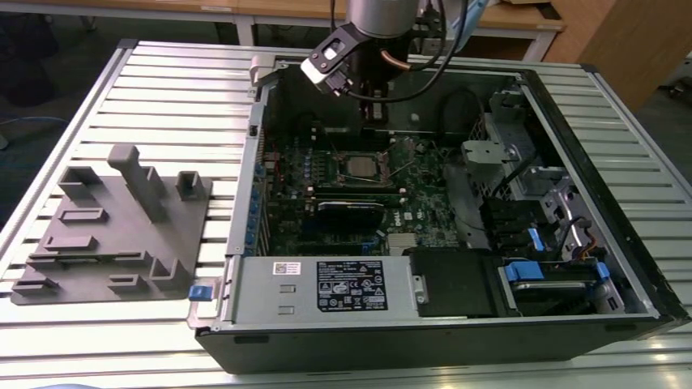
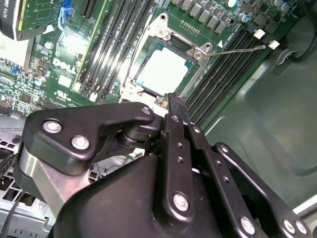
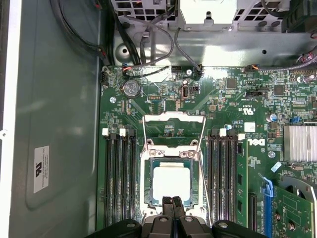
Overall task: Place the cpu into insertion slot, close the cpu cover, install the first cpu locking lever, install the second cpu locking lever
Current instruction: 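Close the cpu cover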
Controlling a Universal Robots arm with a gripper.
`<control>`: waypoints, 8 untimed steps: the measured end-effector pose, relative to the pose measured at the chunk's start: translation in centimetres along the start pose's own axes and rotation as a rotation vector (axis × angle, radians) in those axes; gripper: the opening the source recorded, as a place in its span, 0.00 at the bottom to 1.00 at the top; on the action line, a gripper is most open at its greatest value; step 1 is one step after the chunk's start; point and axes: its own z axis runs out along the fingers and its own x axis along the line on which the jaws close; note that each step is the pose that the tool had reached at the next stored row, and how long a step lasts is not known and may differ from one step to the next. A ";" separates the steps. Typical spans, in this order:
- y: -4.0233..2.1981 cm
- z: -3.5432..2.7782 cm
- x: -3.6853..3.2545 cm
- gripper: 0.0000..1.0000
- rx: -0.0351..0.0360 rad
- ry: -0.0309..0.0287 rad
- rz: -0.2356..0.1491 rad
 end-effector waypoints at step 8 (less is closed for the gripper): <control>1.17 0.05 0.01 0.11 0.0000 0.0000 0.000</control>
